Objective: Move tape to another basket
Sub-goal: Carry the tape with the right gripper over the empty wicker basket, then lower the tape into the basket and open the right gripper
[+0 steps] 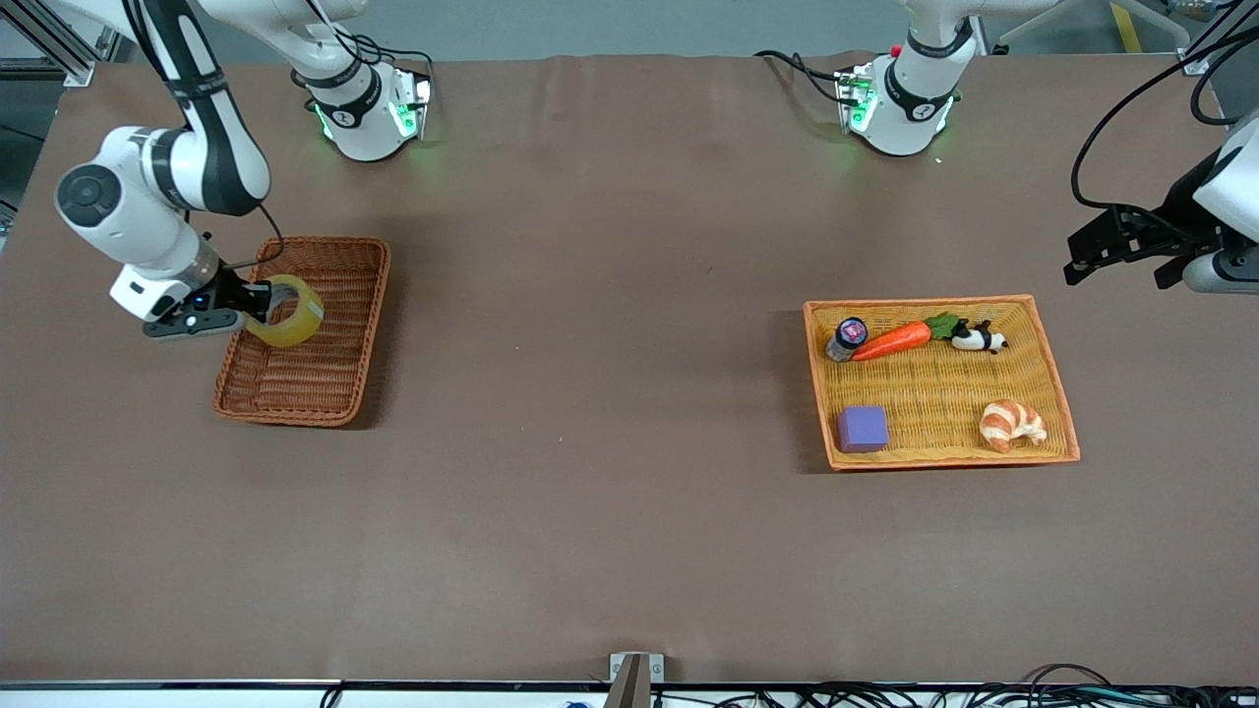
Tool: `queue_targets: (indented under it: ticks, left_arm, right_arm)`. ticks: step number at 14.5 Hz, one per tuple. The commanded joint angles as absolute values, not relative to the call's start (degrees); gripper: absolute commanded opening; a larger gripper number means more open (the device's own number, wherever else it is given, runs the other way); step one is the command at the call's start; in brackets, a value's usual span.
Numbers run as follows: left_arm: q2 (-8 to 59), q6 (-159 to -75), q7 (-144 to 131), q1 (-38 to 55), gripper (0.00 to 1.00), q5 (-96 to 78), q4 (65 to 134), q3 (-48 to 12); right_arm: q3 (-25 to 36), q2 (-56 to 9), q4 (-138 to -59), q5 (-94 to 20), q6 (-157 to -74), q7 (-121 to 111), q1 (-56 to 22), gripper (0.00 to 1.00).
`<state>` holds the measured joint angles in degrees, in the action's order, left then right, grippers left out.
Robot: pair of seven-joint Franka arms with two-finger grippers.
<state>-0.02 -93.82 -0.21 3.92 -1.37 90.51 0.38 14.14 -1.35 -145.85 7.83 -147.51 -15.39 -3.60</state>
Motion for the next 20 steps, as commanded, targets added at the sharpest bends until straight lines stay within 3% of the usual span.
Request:
queue_targets:
  ticks: [1, 6, 7, 8, 9, 11, 14, 17, 20]
  left_arm:
    - [-1.41, -93.96, -0.53, 4.04, 1.0, -0.44, 91.67, 0.62]
    - [-1.23, -93.96, -0.44, 3.87, 1.0, -0.44, 91.76, 0.62]
    - [-1.23, -93.87, -0.44, 3.78, 1.0, -0.35, 91.76, 0.7]
    - [-1.32, -93.87, -0.44, 3.78, 1.0, -0.35, 91.67, 0.7]
    - [-1.32, -93.87, -0.44, 3.78, 1.0, -0.35, 91.67, 0.7]
    - [-1.32, -93.87, -0.44, 3.78, 1.0, -0.35, 91.67, 0.79]
    - [-1.23, -93.87, -0.44, 3.87, 1.0, -0.44, 91.58, 0.79]
    - [-1.23, -93.87, -0.53, 4.04, 1.0, -0.35, 91.58, 0.79]
    - [-1.32, -93.87, -0.53, 4.04, 1.0, -0.44, 91.58, 0.79]
  right_arm:
    - [14.24, -4.46, -146.16, 6.42, -151.94, -16.0, -5.01, 0.02]
    - [14.15, -7.03, -146.16, 3.52, -153.81, -15.73, -6.85, 0.11]
    - [14.15, -7.38, -146.08, 3.17, -153.63, -15.73, -7.2, 0.32]
    - [14.15, -7.47, -145.81, 3.16, -153.46, -15.65, -7.38, 0.88]
    - [14.06, -7.38, -145.55, 3.16, -153.02, -15.56, -7.38, 1.0]
    - [13.89, -6.51, -143.1, 3.08, -149.88, -15.56, -7.21, 1.0]
    - [13.71, -1.6, -135.47, 2.99, -138.47, -14.08, -6.86, 1.0]
    - [13.36, -0.7, -124.23, 2.99, -125.99, -10.03, -6.86, 1.0]
    - [7.49, -0.97, -110.52, 3.16, -111.75, -1.61, -4.23, 1.0]
